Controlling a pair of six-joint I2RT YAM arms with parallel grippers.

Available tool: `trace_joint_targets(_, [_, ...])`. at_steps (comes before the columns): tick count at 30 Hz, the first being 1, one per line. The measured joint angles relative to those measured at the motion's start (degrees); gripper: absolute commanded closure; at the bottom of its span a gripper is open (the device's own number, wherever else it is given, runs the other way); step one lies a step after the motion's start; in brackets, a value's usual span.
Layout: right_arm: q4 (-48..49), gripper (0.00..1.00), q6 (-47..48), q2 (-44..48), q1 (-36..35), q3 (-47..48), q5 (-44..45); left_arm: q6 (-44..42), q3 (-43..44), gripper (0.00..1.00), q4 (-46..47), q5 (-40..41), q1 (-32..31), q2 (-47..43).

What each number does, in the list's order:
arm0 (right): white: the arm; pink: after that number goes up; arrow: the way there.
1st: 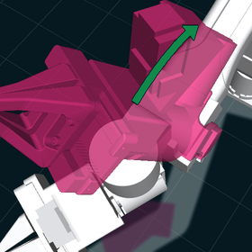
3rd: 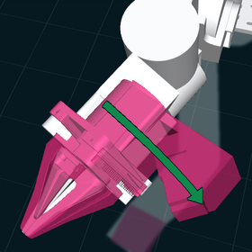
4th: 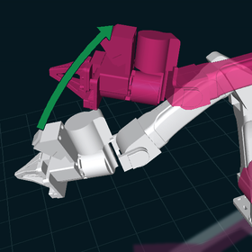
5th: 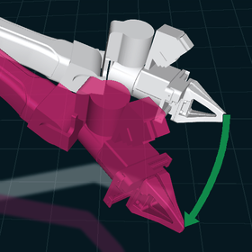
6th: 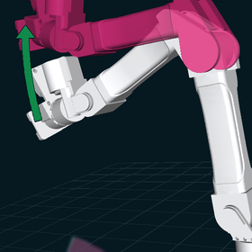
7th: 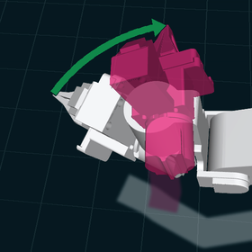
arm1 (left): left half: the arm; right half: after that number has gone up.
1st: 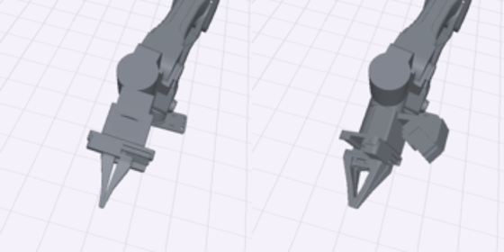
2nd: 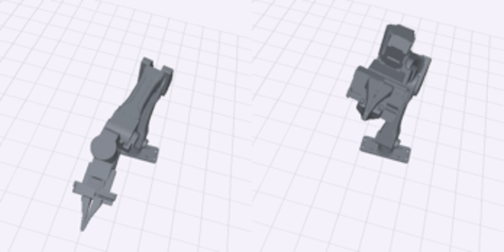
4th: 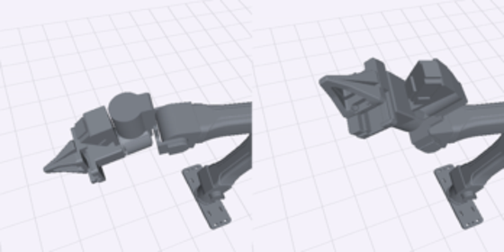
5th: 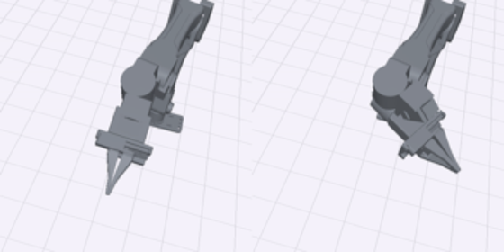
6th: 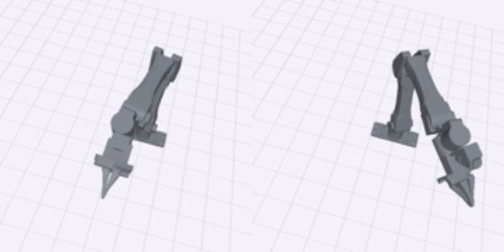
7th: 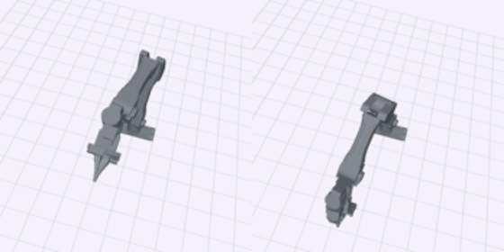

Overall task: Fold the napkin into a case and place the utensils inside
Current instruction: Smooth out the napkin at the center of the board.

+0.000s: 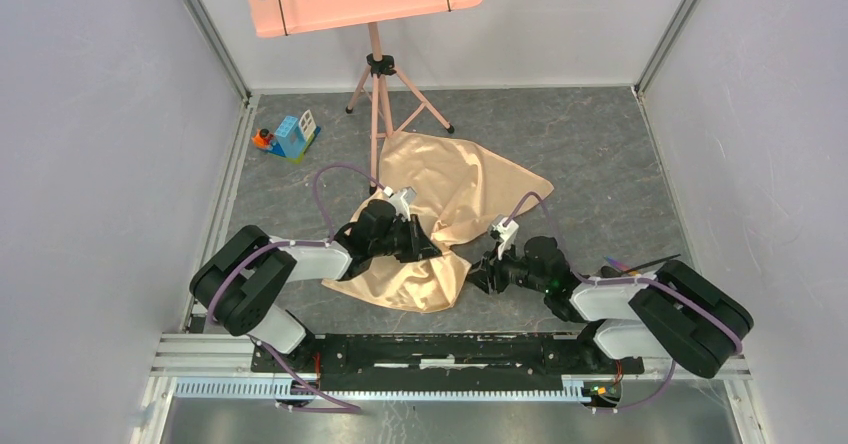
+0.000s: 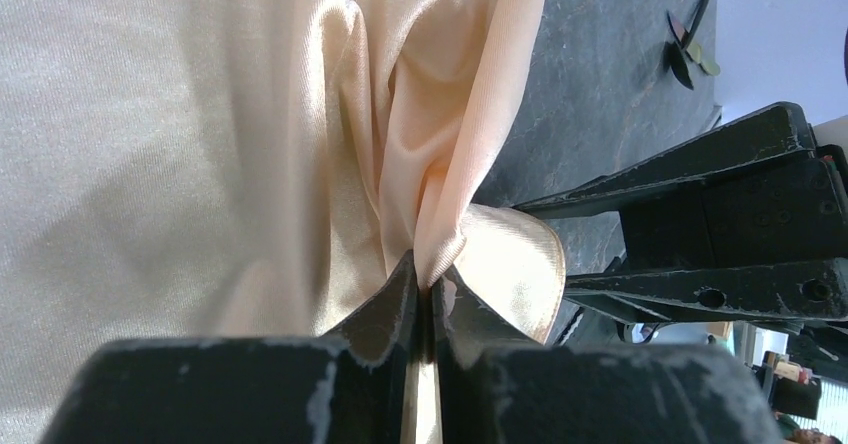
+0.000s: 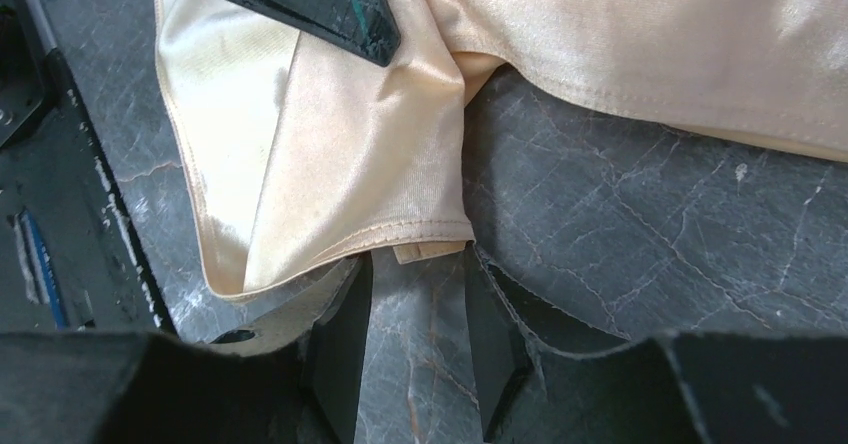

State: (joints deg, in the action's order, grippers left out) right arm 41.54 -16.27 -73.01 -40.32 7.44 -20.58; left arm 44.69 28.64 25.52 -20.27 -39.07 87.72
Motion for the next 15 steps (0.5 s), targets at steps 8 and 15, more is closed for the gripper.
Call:
trace_joint_targets(8, [6.21, 0.57, -0.15, -2.84, -3.1, -0.2, 7.26, 0.09, -0.76, 0.9, 0.92, -0.87, 0.09, 0.0])
trace_joint_targets(15, [4.31, 0.5, 2.36, -1.97, -3.19, -0.2, 12.63, 0.48, -0.92, 0.91, 1.2, -1.27, 0.22, -0.04])
